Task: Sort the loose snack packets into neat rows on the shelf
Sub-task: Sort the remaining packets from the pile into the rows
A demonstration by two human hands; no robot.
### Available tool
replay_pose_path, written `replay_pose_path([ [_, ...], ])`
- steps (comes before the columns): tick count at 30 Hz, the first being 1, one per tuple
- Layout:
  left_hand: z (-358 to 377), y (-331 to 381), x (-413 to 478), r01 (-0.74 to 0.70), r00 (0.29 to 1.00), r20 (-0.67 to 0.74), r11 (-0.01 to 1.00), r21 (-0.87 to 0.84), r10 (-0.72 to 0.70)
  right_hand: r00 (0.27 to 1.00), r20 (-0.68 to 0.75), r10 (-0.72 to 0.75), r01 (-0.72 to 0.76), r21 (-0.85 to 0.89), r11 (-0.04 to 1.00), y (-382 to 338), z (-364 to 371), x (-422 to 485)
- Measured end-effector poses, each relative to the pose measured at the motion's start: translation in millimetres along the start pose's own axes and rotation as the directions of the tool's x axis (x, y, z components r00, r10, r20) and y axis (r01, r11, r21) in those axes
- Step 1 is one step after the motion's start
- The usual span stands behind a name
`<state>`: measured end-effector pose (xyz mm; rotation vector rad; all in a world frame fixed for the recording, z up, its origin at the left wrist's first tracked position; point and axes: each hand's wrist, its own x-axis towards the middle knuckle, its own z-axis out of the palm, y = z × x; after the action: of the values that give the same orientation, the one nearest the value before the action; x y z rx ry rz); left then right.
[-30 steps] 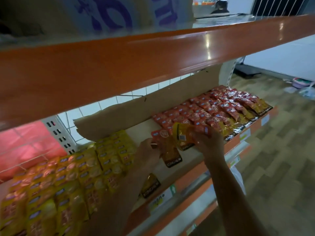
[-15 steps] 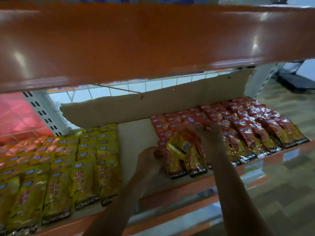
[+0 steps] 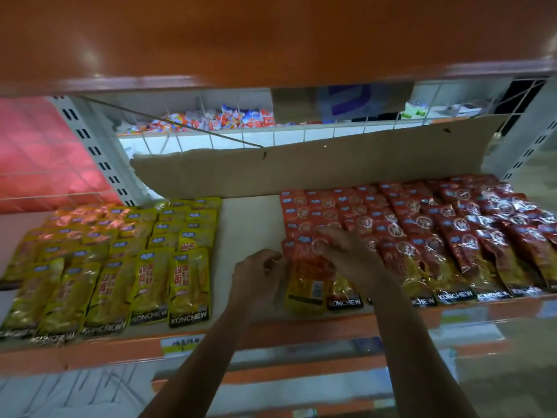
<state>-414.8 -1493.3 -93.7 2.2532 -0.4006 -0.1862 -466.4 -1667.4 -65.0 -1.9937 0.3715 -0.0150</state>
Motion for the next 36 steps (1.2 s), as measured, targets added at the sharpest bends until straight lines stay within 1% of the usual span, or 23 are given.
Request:
replay_pose_path([
  [2,2,0,-5,0.020,0.998,0.059,0.998,-0.065,-0.016,0.998,0.030,-0.060,0.063,-0.109,0.992,-1,5,0],
  [4,4,0,-8,0.012,0.991,0.136,1.000,-0.025,-0.009,0.995,0.023,-0.099,0.102,-0.197,0.975,-2,9,0],
  [7,4,-1,-8,0.032,0.988,0.149,0.999,-0.004,-0.031,0.990,-0.040,-0.132,0.115,-0.295,0.949,-3,11,2],
  [11,5,-1,-8,0.030,0.984,0.171,0.997,0.071,-0.042,0.985,-0.059,-0.161,0.125,-0.393,0.911,-1,13,2],
  [14,5,-1,-8,0.016,0.985,0.171,0.993,0.118,-0.037,0.979,-0.068,-0.190,0.143,-0.431,0.891,2,16,2],
  [18,5,-2,-11,0.047,0.990,0.124,0.992,0.113,-0.061,0.977,-0.066,-0.203,0.149,-0.471,0.869,6,22,3],
  [21,6,-1,-13,0.080,0.990,0.112,0.994,0.069,-0.087,0.969,-0.122,-0.216,0.136,-0.466,0.874,7,23,2],
  [25,3,-2,-15,0.073,0.989,0.127,0.996,0.047,-0.078,0.952,-0.188,-0.242,0.144,-0.424,0.894,-1,29,-3],
  [29,-17,-11,-17,0.043,0.999,0.030,0.999,0.028,-0.044,0.945,-0.182,-0.271,0.187,-0.381,0.906,-21,55,-7],
  [32,-47,-25,-23,-0.025,0.996,-0.082,0.999,0.040,0.028,0.943,-0.126,-0.308,0.252,-0.334,0.908,-41,91,-10],
  [36,-107,-63,-40,-0.126,0.946,-0.277,0.979,0.159,0.166,0.932,-0.048,-0.360,0.323,-0.344,0.882,-77,158,-17],
])
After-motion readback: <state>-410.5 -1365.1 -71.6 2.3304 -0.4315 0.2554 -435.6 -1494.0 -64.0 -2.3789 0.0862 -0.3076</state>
